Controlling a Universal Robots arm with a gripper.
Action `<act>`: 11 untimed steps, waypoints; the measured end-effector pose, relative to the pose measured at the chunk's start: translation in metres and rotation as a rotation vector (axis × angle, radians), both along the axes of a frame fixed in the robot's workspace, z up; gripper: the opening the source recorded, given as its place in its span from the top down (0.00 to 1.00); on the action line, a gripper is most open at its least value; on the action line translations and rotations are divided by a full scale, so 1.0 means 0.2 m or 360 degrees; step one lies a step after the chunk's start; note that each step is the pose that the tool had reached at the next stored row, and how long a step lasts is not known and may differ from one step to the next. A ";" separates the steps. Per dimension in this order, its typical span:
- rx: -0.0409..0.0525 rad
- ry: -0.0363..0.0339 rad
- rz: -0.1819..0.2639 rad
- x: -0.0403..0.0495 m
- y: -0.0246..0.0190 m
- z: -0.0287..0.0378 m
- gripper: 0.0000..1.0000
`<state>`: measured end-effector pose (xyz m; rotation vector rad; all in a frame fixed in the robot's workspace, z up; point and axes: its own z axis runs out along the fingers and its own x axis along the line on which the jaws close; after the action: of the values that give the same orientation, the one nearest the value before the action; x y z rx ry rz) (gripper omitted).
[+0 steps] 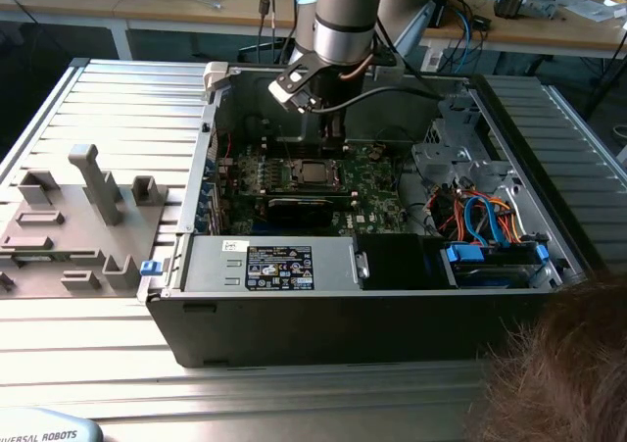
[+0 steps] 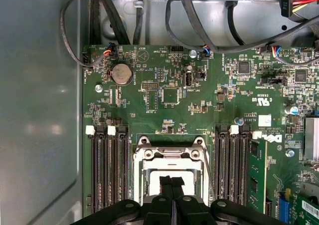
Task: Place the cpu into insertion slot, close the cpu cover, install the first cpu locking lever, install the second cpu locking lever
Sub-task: 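Close the cpu cover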
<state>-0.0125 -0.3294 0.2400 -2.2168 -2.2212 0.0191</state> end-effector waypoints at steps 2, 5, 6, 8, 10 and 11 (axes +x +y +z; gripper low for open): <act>0.0000 0.0000 0.0000 -0.003 0.000 -0.002 0.89; 0.0000 0.0000 0.0000 -0.010 0.000 -0.005 0.89; 0.0000 0.0000 0.0000 -0.012 0.000 -0.006 0.89; 0.0000 0.0000 0.0000 -0.017 0.000 -0.009 0.89; 0.0000 0.0000 0.0000 -0.023 0.000 -0.013 0.89; 0.0000 0.0000 0.0000 -0.024 0.000 -0.013 0.89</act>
<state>-0.0174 -0.3294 0.2373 -2.2168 -2.2211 0.0192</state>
